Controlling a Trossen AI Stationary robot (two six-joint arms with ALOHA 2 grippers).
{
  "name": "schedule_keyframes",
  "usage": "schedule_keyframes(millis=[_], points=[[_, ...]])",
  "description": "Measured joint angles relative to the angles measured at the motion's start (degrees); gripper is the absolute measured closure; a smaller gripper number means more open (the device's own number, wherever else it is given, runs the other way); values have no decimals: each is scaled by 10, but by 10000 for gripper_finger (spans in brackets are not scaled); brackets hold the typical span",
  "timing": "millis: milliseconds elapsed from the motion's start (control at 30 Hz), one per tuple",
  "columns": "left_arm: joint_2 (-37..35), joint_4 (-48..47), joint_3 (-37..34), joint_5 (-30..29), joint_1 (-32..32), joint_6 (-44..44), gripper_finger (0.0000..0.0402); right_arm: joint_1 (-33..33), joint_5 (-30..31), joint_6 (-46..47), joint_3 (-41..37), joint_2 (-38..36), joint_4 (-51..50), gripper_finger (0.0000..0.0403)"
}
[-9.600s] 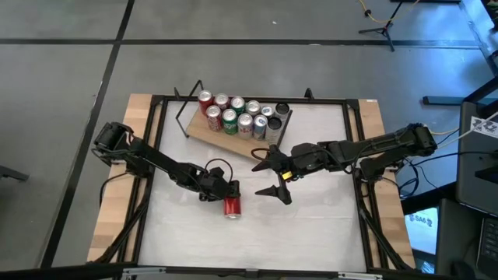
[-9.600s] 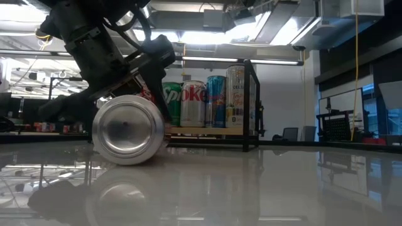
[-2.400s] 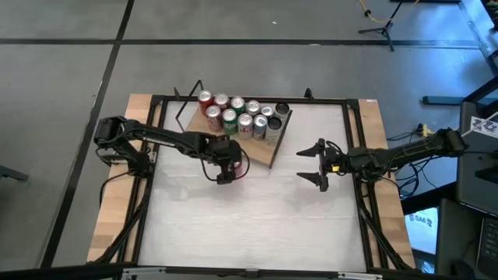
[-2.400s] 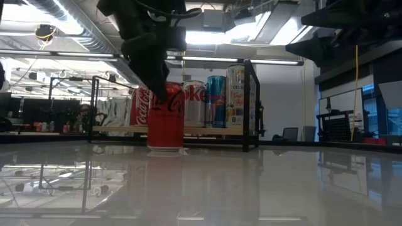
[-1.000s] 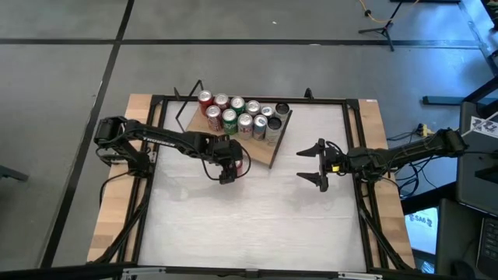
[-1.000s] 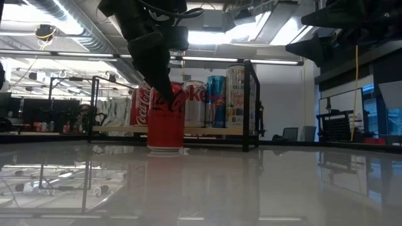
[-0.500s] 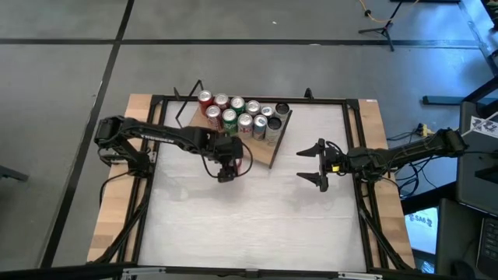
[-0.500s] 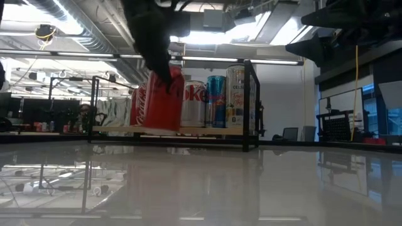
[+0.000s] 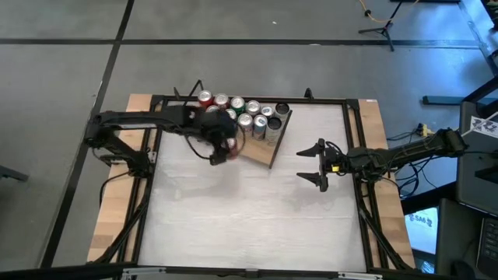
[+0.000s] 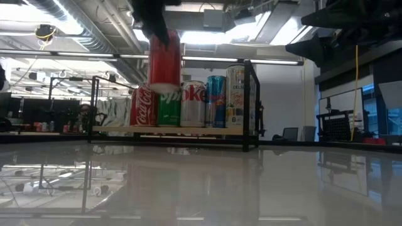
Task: Place canned beverage on shelf
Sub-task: Put the red black soda can on the shelf aligned with the other red black soda can
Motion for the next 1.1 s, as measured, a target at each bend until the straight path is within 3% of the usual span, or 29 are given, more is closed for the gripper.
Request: schedule_keyframes(millis=[333, 600, 833, 1100], points=[[-139, -37, -54, -46, 77, 0, 119, 0, 1, 0, 0, 0, -9, 31], [-214, -17, -183, -44, 145, 0, 119, 0, 1, 0, 0, 0, -10, 31], [-232, 60, -276, -28, 203, 27, 119, 0, 2, 0, 0, 0, -10, 31], [-229, 86, -306, -25, 251, 46, 119, 0, 2, 0, 0, 0, -10, 31]])
